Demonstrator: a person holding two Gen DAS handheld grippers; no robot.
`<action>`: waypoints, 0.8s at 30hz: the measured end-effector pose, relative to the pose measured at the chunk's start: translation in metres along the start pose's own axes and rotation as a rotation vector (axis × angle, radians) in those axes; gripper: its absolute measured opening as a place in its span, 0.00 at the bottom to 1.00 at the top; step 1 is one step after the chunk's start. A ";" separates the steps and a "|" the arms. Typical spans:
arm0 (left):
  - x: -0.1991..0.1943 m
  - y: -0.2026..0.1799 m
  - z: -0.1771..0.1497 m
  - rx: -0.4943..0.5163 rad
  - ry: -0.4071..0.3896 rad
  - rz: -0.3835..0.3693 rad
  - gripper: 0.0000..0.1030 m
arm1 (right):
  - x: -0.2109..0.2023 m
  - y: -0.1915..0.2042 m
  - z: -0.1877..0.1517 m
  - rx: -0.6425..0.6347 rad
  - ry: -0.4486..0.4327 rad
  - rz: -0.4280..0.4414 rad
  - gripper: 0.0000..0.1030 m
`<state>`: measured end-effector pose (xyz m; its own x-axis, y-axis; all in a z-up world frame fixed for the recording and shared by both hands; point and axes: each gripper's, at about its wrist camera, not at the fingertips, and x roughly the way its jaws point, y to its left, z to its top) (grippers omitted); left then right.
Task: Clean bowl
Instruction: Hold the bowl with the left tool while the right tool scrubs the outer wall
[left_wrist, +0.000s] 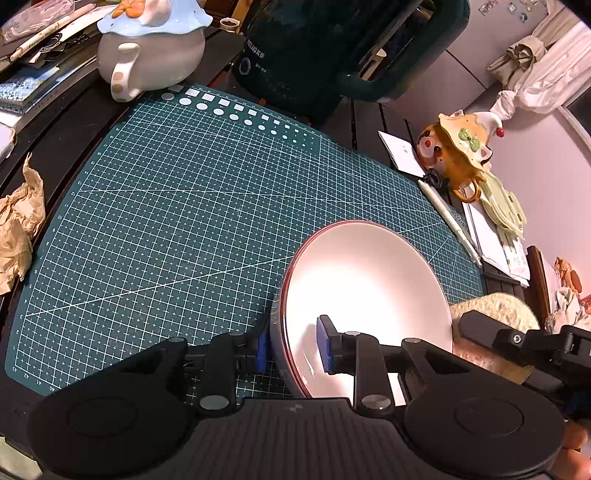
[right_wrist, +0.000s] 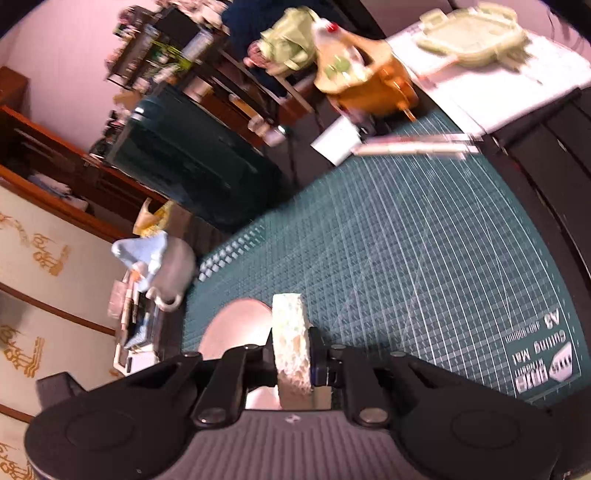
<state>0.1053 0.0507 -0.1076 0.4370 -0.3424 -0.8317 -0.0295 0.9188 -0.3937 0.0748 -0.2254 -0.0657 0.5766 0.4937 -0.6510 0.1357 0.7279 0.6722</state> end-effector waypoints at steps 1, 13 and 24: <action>0.000 0.000 0.000 0.000 0.000 0.000 0.25 | -0.003 0.002 0.001 -0.010 -0.013 0.008 0.13; 0.001 0.002 -0.001 0.007 -0.001 0.000 0.25 | -0.007 0.004 0.002 -0.024 -0.032 0.016 0.13; 0.000 0.004 -0.001 0.010 -0.003 0.002 0.25 | 0.003 0.003 0.000 -0.037 -0.010 -0.016 0.13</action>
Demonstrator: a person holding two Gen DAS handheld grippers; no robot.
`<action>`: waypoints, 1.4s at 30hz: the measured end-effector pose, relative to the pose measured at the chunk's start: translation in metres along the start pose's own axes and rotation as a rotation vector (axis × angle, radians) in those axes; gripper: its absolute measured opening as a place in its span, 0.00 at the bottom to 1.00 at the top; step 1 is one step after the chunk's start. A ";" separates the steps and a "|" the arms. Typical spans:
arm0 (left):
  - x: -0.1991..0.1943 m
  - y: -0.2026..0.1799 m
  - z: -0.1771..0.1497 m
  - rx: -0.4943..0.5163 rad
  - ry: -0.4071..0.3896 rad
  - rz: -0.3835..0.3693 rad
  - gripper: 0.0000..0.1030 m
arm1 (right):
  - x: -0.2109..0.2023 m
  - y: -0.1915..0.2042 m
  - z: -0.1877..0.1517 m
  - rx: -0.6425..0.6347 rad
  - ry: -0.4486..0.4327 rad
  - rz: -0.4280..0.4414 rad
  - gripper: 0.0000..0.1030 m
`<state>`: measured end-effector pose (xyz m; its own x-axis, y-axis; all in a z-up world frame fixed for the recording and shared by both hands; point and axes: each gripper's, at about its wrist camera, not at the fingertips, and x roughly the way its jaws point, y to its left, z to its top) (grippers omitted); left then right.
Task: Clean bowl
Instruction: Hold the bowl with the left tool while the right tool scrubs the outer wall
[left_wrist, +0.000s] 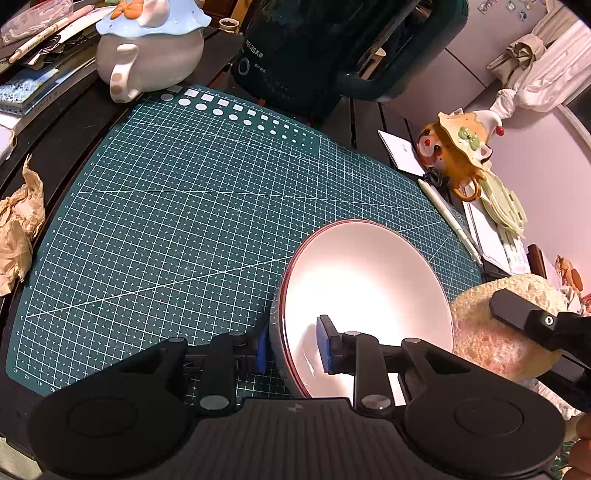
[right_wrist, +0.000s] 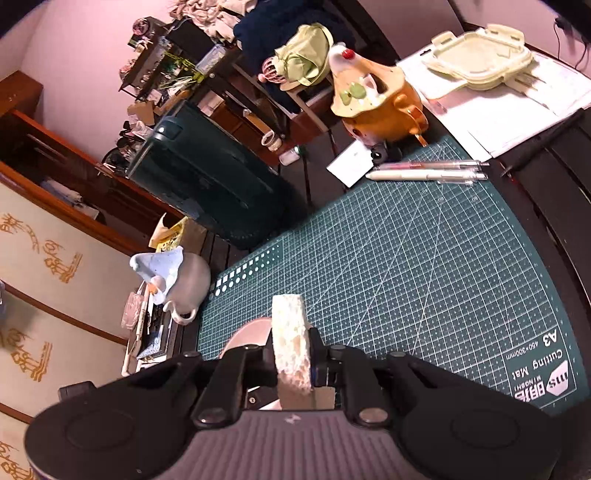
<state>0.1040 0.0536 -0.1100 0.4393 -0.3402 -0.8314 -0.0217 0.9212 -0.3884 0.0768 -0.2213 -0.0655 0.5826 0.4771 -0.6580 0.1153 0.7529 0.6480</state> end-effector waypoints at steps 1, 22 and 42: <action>0.000 0.000 0.000 -0.001 0.000 0.000 0.25 | 0.004 -0.002 -0.001 0.005 0.013 -0.012 0.13; -0.003 -0.003 0.000 0.007 0.000 0.004 0.25 | 0.006 -0.007 0.001 0.041 0.006 0.008 0.13; -0.001 -0.005 -0.001 0.010 0.000 0.010 0.25 | 0.005 -0.004 0.004 0.040 -0.021 0.020 0.12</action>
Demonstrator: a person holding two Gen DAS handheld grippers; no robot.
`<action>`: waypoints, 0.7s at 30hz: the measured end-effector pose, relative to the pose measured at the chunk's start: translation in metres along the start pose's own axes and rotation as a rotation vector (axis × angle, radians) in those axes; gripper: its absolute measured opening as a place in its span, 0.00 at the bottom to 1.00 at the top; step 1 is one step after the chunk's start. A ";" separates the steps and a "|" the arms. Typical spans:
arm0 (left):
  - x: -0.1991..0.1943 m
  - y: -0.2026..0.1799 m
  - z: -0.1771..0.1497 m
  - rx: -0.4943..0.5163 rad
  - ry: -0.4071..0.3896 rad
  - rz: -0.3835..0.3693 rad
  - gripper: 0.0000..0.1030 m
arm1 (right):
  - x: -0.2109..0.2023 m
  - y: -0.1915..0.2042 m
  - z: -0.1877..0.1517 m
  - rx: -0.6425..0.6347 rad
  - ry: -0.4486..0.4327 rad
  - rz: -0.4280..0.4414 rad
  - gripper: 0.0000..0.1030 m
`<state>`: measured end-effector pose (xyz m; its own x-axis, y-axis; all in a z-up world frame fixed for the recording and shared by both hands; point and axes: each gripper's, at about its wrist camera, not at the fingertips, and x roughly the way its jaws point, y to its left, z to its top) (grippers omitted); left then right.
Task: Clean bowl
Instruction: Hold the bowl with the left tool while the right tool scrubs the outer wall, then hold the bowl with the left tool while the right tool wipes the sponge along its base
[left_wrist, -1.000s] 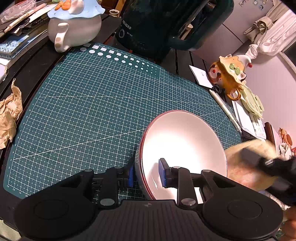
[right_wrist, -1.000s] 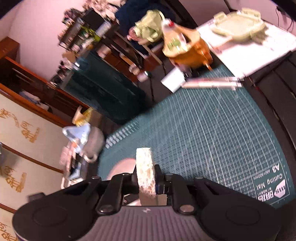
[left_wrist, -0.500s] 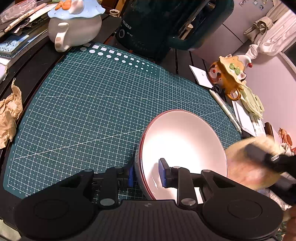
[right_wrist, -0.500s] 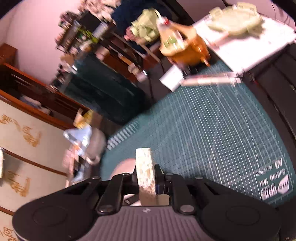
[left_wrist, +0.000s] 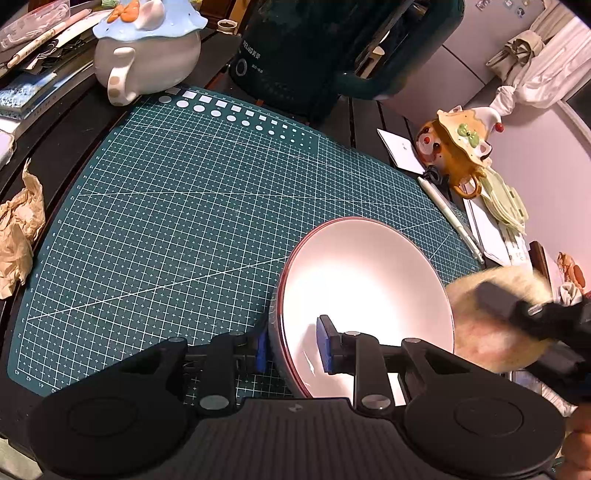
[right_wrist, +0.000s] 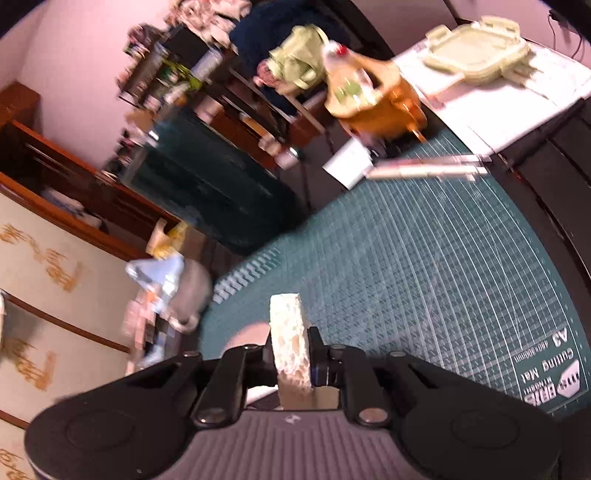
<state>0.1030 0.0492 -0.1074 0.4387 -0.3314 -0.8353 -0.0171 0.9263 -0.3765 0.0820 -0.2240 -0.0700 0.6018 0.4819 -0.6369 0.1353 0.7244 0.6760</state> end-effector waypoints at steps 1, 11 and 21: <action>0.000 0.000 0.000 -0.002 0.000 -0.001 0.25 | -0.003 0.000 0.001 0.004 -0.007 0.010 0.12; 0.001 0.001 0.001 -0.003 0.001 -0.002 0.25 | -0.002 0.002 0.000 -0.025 -0.021 0.011 0.12; 0.000 0.001 0.001 -0.004 0.002 -0.003 0.25 | -0.002 -0.002 0.003 0.003 -0.019 0.018 0.12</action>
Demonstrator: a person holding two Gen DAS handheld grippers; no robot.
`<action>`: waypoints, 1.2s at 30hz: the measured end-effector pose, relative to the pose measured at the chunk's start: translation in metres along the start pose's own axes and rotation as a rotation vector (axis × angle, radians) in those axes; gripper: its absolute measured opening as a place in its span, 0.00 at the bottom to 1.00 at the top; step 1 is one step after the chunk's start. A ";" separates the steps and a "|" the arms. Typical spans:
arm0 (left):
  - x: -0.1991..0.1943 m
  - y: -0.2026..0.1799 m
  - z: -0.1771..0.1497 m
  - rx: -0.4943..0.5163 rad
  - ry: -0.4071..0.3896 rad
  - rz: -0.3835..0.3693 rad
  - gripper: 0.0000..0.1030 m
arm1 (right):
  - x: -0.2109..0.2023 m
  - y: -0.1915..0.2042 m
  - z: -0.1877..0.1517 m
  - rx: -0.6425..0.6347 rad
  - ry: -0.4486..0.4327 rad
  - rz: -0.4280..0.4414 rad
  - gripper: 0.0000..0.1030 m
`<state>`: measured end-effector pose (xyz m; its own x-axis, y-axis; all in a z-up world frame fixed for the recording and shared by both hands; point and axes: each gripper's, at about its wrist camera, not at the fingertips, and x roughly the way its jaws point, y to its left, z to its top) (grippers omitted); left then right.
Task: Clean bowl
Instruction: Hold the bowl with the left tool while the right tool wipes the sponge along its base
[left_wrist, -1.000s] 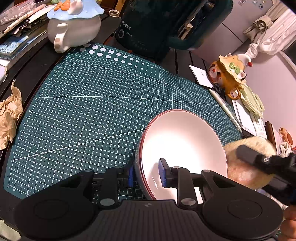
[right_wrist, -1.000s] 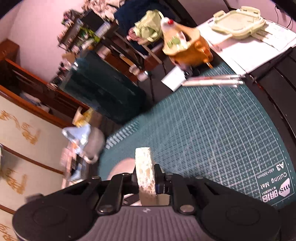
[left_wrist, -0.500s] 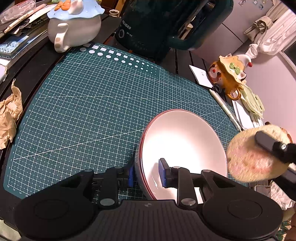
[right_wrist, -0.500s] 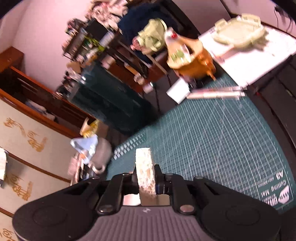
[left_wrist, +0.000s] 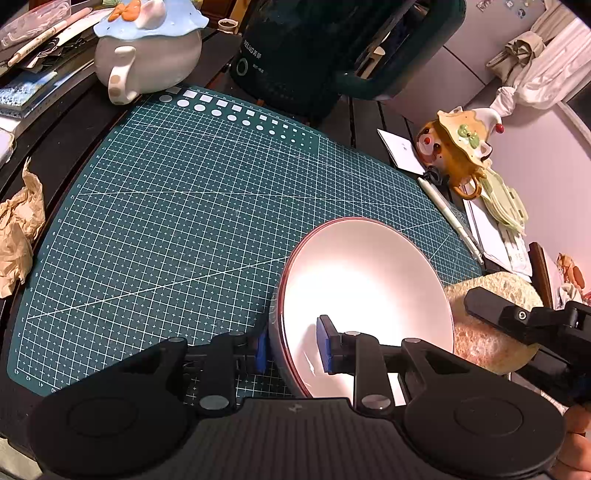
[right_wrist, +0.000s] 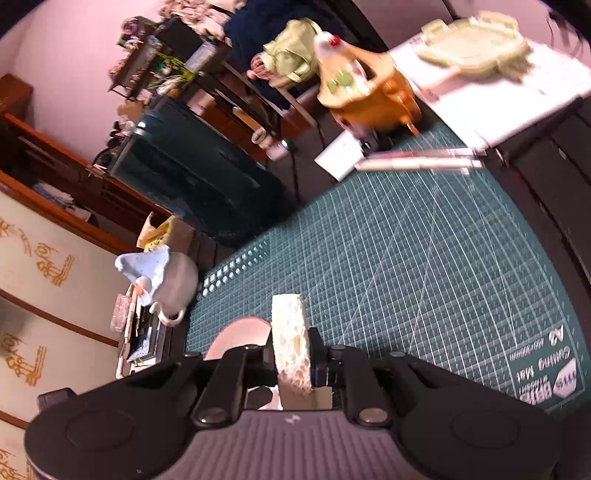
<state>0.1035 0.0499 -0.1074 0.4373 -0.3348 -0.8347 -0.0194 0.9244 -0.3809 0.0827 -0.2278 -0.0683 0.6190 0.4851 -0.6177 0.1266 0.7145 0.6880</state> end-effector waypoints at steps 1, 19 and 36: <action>0.000 -0.001 0.000 0.000 0.000 0.000 0.25 | -0.005 0.001 0.002 0.000 -0.018 0.014 0.12; 0.000 0.001 0.000 0.000 -0.001 -0.001 0.25 | -0.012 0.002 0.008 -0.017 -0.059 0.026 0.12; 0.001 0.001 0.001 0.004 0.000 0.000 0.25 | -0.003 0.006 0.002 -0.054 -0.049 -0.016 0.12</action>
<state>0.1050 0.0506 -0.1087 0.4370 -0.3349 -0.8348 -0.0159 0.9251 -0.3795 0.0832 -0.2261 -0.0608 0.6546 0.4493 -0.6080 0.0952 0.7488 0.6559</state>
